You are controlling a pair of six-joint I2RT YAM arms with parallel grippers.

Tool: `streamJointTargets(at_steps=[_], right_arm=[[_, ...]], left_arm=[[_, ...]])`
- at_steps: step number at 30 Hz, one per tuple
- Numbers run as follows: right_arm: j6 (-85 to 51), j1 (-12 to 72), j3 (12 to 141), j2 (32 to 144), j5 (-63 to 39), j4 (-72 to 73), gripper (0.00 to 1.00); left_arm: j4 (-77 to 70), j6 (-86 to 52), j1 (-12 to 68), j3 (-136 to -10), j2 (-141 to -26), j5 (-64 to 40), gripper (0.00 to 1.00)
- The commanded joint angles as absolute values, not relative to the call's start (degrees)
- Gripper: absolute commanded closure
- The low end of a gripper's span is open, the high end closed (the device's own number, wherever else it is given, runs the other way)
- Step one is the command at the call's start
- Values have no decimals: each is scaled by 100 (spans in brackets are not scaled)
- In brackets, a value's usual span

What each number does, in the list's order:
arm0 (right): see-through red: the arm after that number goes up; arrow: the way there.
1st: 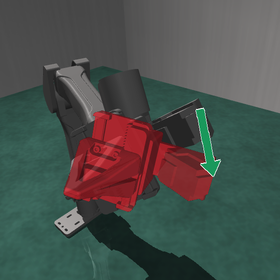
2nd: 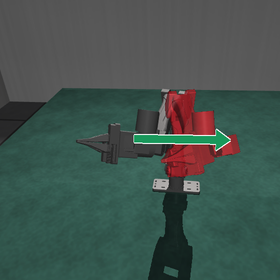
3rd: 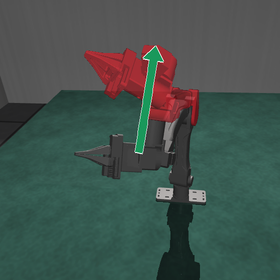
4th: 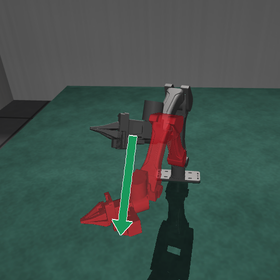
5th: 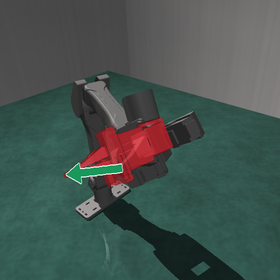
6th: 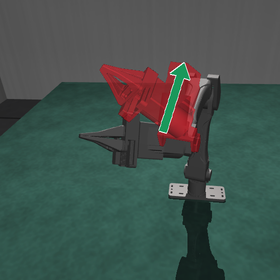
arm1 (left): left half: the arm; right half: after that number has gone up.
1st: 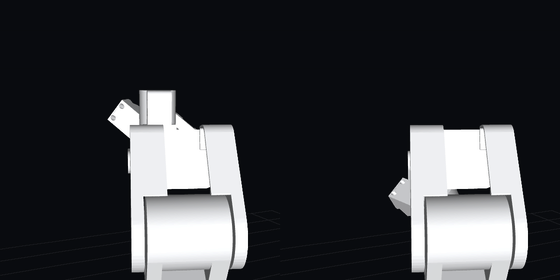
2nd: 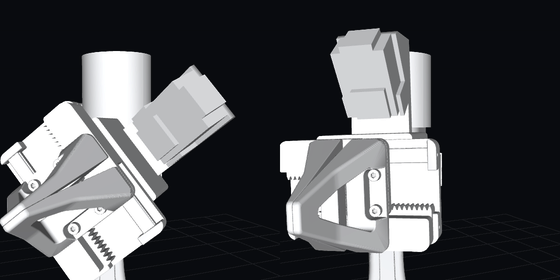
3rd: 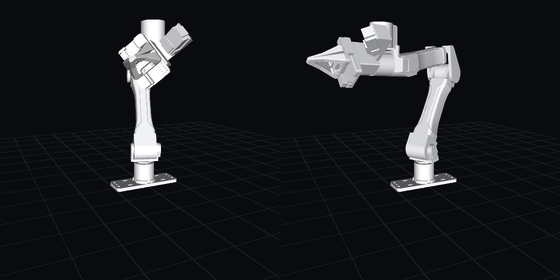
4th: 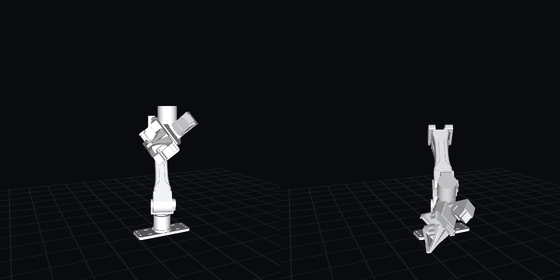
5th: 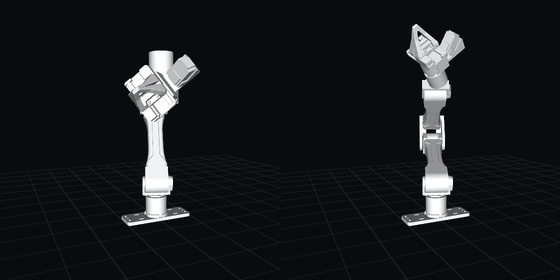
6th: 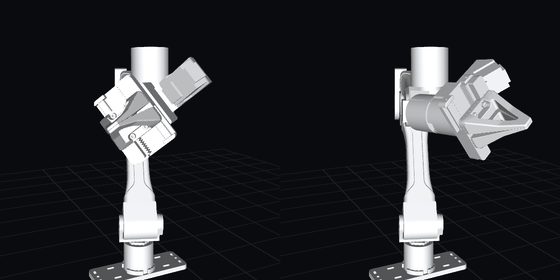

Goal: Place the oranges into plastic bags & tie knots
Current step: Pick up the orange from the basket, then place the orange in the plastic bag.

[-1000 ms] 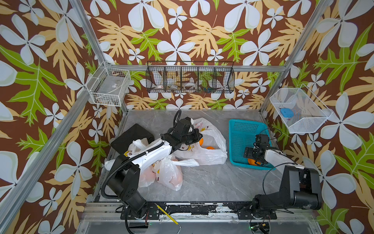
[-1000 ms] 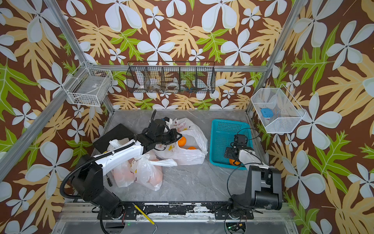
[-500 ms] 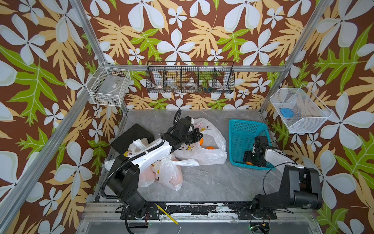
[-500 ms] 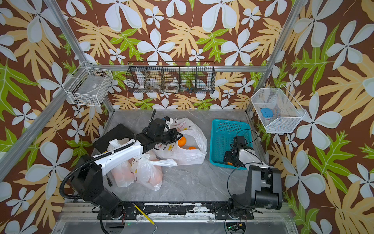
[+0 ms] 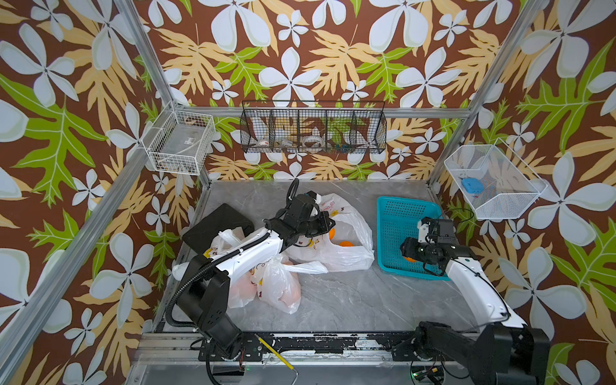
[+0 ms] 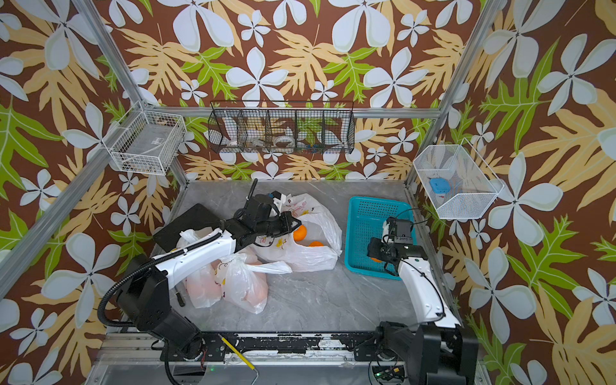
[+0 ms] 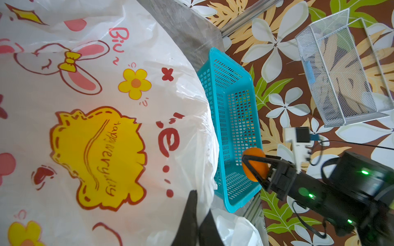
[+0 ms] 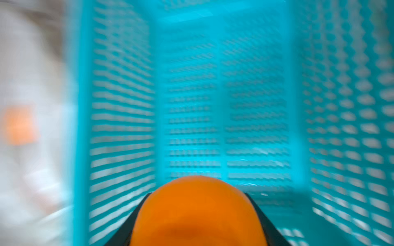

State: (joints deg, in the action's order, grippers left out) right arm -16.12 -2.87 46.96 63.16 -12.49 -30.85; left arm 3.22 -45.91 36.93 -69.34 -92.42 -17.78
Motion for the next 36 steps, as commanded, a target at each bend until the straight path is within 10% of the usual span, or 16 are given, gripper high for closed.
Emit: streamJointTargets(at_steps=[1, 9, 25, 36], right_arm=[[-2051, 382, 4839, 5914, -2287, -2836, 42], [-3064, 2566, 4897, 6404, -1943, -1097, 42], [-4081, 3682, 4754, 8934, -2278, 1830, 27], [-3027, 3493, 4693, 7448, -1304, -278, 6]], left_arm=[[320, -4440, 3683, -6908, -9164, -1887, 100], [305, -4281, 3683, -6912, -9125, -2030, 100], [382, -4728, 3625, -6787, -8948, -1519, 100], [292, -4676, 3516, -6636, -8930, -1585, 100]])
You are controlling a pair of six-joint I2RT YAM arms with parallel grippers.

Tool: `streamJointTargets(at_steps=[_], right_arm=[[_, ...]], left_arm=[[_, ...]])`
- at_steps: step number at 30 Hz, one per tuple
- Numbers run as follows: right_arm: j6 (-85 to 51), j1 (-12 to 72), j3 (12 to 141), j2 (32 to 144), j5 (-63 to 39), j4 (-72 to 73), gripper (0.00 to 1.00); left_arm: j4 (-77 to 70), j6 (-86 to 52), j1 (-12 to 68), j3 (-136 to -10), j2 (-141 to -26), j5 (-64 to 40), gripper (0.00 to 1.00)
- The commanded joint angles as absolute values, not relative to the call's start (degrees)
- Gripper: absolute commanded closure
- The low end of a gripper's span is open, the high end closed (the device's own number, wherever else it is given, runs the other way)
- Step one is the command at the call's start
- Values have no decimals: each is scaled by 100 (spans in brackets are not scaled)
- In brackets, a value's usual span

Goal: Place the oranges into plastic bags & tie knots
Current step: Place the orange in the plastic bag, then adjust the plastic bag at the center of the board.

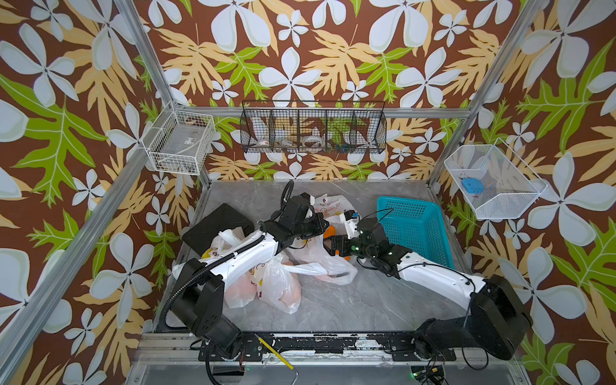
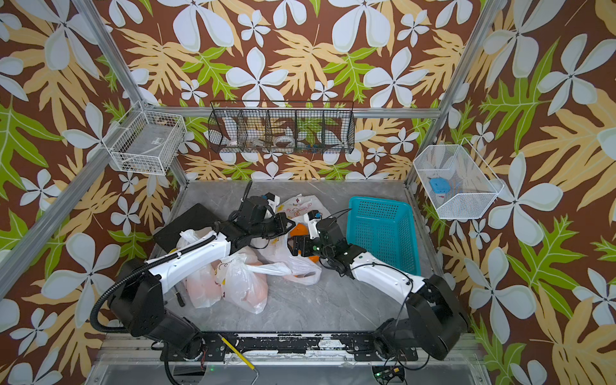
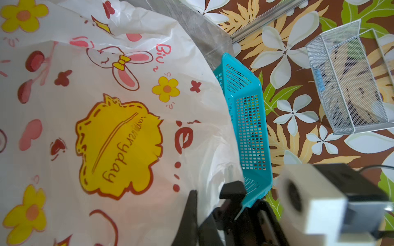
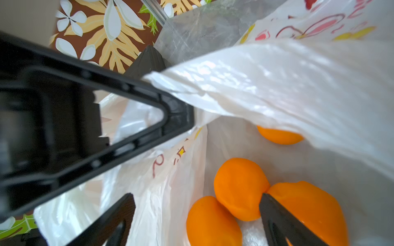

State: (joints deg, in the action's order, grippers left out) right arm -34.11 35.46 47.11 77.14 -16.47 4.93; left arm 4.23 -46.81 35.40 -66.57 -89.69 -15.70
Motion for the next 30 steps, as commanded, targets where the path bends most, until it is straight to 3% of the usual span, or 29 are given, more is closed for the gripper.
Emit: streamJointTargets(at_steps=[1, 13, 23, 30], right_arm=[[-2937, 3444, 4695, 7230, -1204, -593, 7], [-2282, 2717, 4638, 5240, -354, -2553, 7], [-2465, 2646, 4557, 4972, -755, -2426, 6], [-2587, 2646, 4144, 5499, -1227, -2126, 10]], left_arm=[[276, -4667, 3509, -6632, -8930, -1589, 100], [181, -4597, 3498, -6605, -8983, -1669, 100], [155, -4579, 3498, -6603, -9004, -1738, 100], [83, -4579, 3498, -6607, -9031, -1819, 100]])
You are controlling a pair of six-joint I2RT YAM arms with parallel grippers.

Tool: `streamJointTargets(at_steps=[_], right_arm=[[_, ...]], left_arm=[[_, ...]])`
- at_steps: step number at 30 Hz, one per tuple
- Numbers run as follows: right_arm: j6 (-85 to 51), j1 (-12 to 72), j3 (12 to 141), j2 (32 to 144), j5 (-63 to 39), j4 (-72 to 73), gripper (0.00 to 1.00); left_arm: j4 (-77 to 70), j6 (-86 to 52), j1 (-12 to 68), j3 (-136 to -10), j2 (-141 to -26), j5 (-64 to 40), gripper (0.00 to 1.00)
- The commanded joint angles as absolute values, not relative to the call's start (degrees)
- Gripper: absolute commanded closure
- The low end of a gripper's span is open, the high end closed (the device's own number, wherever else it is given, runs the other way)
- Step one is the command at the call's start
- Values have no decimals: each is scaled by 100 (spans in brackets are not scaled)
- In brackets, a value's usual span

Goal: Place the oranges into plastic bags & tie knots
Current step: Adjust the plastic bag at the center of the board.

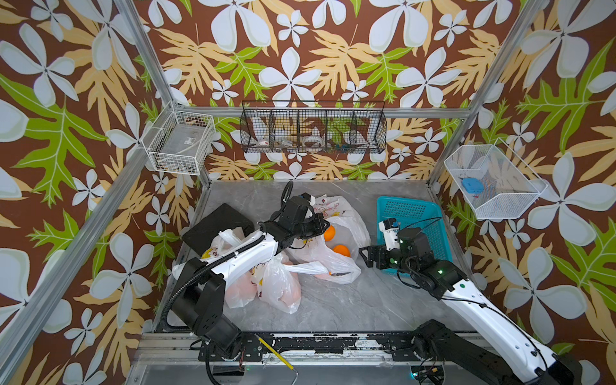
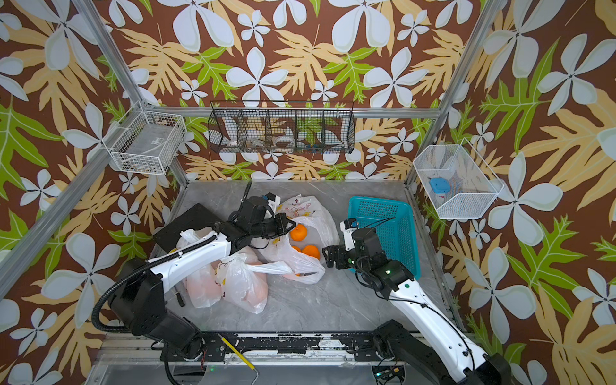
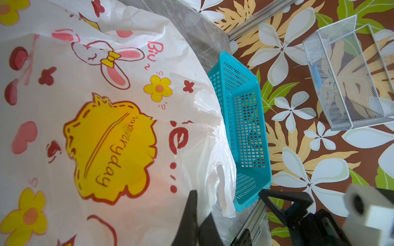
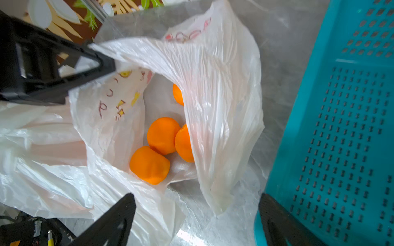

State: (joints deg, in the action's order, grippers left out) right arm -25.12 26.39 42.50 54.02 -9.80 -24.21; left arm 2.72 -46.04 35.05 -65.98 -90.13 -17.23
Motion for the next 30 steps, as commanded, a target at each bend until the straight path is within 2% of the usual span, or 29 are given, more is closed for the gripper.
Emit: streamJointTargets(at_steps=[1, 4, 13, 16, 22, 24, 30], right_arm=[[-2588, 2646, 4120, 5587, -1224, -2027, 12], [-2543, 2646, 4134, 5890, -1187, -1867, 23], [-2386, 2646, 4222, 6481, -617, -1865, 38], [-2346, 2646, 4246, 6514, -486, -1905, 53], [-2182, 2646, 4352, 6436, -400, -1997, 100], [-2125, 2646, 4419, 6363, -412, -2040, 100], [-2060, 2437, 4556, 6231, -993, -1878, 100]], left_arm=[[81, -4579, 3498, -6597, -9036, -1827, 100], [62, -4579, 3498, -6592, -9044, -1832, 100], [50, -4580, 3498, -6621, -9037, -1865, 100], [61, -4563, 3498, -6649, -9040, -1860, 100], [55, -4523, 3499, -6660, -8977, -1887, 100], [37, -4462, 3498, -6660, -8925, -1897, 100], [-137, -3814, 3498, -6538, -8371, -1830, 68]])
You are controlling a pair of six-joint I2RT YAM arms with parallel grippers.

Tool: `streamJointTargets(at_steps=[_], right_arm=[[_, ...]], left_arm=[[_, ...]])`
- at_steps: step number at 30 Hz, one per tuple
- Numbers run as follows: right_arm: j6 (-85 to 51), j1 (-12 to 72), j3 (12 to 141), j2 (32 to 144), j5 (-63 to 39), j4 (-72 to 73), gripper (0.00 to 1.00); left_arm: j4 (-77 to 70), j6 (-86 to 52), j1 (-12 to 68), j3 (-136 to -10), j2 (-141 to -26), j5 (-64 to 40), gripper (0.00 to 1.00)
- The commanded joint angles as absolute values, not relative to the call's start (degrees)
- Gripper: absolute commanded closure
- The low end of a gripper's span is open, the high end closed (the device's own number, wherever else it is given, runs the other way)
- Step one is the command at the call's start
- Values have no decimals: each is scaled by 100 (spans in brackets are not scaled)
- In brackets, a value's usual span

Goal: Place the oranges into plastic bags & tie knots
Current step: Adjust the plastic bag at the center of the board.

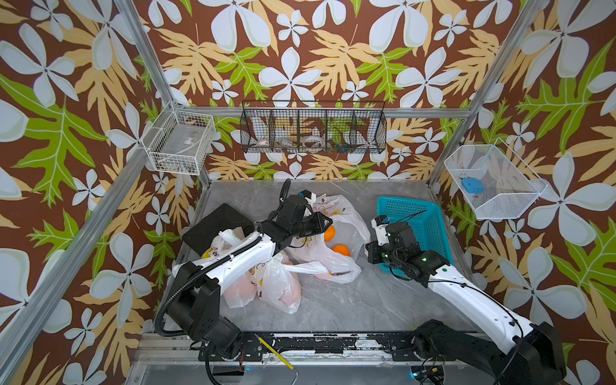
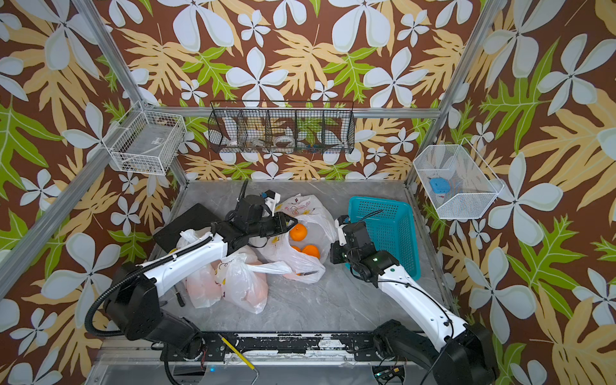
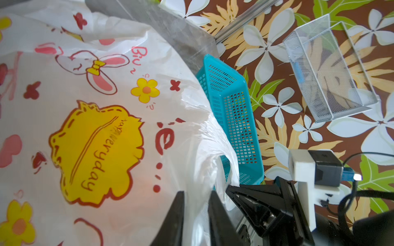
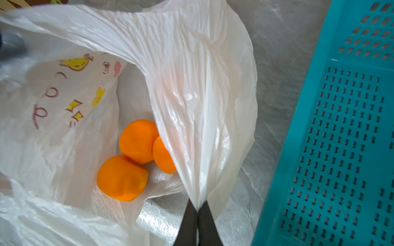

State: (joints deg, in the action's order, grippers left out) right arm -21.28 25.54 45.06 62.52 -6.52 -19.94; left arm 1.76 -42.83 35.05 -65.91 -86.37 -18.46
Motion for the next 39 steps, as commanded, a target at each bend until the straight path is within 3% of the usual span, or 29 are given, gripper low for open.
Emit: streamJointTargets(at_steps=[1, 3, 5, 11, 18, 24, 30, 39], right_arm=[[-2059, 2356, 4561, 6248, -1129, -1853, 100], [-2087, 2136, 4583, 6266, -1440, -1791, 100], [-2131, 1888, 4573, 6267, -1785, -1695, 100], [-2151, 1194, 4631, 6386, -2628, -1657, 100], [-2064, 655, 4679, 6522, -3072, -1728, 100], [-1971, 624, 4670, 6565, -3100, -1789, 100], [-1959, 606, 4625, 6548, -3160, -1802, 100], [-1952, 606, 4562, 6465, -3204, -1841, 100]], left_arm=[[-197, -3621, 3498, -6492, -8213, -1783, 63], [-333, -3091, 3498, -6339, -7793, -1724, 48], [-396, -2630, 3515, -6190, -7382, -1675, 41], [-113, -921, 4434, -5826, -6509, -1246, 32], [398, 1070, 6206, -5528, -6571, -104, 31], [791, 1623, 7198, -5629, -7292, 1057, 30], [825, 1755, 7821, -5705, -8127, 1885, 25], [1029, 1980, 7945, -6299, -9333, 2838, 24]])
